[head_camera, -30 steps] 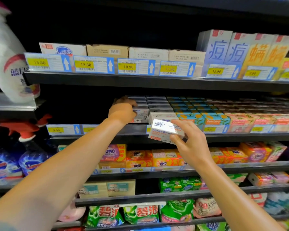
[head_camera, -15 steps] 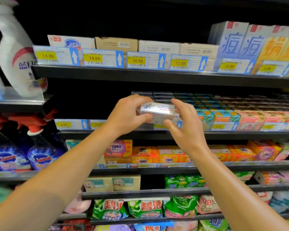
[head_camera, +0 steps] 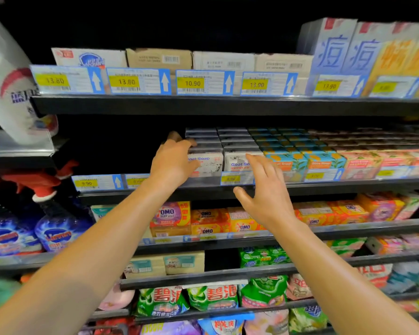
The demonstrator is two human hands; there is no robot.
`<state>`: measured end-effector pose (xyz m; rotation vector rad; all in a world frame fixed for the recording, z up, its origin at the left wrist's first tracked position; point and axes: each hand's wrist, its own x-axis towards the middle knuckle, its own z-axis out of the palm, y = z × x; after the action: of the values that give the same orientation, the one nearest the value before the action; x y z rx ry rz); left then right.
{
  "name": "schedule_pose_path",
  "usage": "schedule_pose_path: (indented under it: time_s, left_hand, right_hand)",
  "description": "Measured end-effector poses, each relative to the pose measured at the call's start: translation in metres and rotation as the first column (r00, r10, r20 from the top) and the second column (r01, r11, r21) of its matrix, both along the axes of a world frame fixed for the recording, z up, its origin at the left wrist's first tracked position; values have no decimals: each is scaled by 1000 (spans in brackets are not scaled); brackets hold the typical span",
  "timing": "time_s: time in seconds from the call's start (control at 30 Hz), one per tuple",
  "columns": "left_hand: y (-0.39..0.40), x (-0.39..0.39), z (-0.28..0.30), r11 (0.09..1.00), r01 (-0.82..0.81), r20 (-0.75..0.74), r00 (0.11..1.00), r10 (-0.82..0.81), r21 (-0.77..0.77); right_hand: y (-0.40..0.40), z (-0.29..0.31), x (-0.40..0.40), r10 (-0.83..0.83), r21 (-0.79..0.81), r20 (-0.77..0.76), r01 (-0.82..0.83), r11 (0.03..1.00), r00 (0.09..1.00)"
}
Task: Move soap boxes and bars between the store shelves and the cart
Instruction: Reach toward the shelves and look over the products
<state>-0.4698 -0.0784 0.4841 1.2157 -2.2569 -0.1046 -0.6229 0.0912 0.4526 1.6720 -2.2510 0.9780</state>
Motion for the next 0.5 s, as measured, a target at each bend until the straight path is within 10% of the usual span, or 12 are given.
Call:
schedule_pose_path:
  time_s: [0.5]
  left_hand:
    - [7, -2, 1, 996, 92, -51, 994, -92, -14]
  right_hand:
    - [2, 3, 15, -49, 29, -62, 51, 998, 997]
